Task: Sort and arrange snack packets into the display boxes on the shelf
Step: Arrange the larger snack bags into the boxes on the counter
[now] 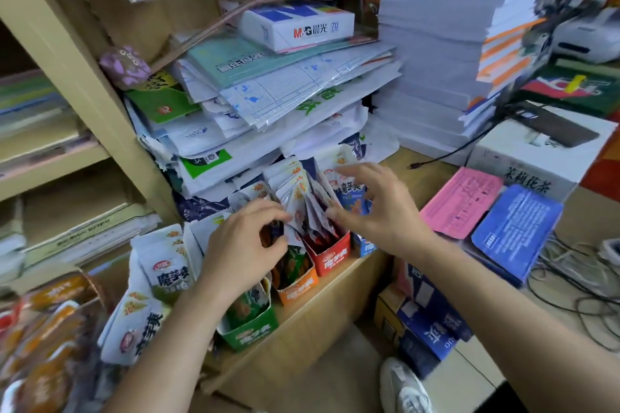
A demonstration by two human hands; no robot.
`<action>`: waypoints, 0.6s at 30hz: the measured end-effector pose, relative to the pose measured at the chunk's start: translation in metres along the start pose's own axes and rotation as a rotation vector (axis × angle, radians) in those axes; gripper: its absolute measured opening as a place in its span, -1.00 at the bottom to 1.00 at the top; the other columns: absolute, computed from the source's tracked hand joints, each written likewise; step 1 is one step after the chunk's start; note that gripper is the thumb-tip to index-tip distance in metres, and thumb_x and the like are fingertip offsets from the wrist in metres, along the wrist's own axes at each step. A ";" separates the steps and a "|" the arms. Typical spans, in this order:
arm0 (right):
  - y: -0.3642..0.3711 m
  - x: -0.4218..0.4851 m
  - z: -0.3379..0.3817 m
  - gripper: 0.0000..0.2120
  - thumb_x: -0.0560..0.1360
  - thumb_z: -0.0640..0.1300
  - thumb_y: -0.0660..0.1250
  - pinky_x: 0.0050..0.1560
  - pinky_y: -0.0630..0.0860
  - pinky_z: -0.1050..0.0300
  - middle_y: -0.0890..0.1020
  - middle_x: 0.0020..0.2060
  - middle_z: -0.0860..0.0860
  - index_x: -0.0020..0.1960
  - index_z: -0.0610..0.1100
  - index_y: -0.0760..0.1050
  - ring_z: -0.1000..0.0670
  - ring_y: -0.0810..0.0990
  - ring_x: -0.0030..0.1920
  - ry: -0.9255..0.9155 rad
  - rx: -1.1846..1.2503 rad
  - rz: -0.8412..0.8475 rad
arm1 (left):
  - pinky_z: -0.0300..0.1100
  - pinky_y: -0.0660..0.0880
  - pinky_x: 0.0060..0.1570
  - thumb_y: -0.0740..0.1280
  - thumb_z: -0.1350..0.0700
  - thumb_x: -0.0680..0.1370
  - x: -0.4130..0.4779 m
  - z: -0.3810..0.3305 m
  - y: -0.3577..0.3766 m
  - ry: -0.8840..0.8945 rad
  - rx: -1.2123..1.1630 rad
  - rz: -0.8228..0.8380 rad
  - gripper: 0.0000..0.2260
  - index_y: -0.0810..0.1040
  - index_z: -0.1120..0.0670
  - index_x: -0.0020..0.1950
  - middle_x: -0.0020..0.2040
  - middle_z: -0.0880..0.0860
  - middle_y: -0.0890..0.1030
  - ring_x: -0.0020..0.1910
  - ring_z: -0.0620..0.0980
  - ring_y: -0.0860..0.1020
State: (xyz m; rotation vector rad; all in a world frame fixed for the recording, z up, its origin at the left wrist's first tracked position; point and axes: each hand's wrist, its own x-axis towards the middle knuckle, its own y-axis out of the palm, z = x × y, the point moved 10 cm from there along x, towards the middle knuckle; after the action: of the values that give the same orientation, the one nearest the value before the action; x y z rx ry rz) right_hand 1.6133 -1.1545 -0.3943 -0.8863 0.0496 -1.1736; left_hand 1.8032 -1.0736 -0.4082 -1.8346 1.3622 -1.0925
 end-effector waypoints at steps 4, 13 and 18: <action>0.059 -0.012 0.035 -0.18 0.39 0.18 0.50 0.36 0.33 -0.01 0.37 0.45 0.08 0.55 0.10 0.24 -0.06 0.28 0.38 -0.269 -0.259 0.200 | 0.01 0.34 0.34 0.45 -0.09 0.49 -0.002 0.006 -0.009 0.013 0.187 0.000 -0.57 0.52 -0.15 0.36 0.34 -0.16 0.54 0.32 -0.06 0.45; 0.078 0.007 0.028 -0.70 0.47 0.04 0.42 0.20 0.34 -0.14 0.46 0.34 0.14 0.19 0.07 0.55 -0.07 0.30 0.32 -0.317 -0.470 0.133 | 0.01 0.21 0.32 0.43 -0.06 0.47 -0.017 0.049 -0.025 -0.013 0.245 0.124 -0.73 0.62 -0.26 0.16 0.29 -0.30 0.46 0.35 -0.10 0.27; 0.067 0.013 0.017 -0.69 0.39 0.26 0.44 0.19 0.26 -0.15 0.46 0.29 0.12 -0.06 0.05 0.57 -0.10 0.30 0.31 -0.198 -0.543 0.078 | -0.07 0.29 0.18 0.42 -0.06 0.49 -0.019 0.055 -0.029 -0.018 0.208 0.118 -0.76 0.63 -0.25 0.15 0.28 -0.29 0.48 0.25 -0.11 0.34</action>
State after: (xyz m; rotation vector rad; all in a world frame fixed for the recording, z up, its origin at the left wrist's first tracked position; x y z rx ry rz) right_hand 1.6787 -1.1490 -0.4195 -1.4621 0.2479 -1.0065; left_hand 1.8617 -1.0477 -0.4155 -1.5913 1.2776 -1.1086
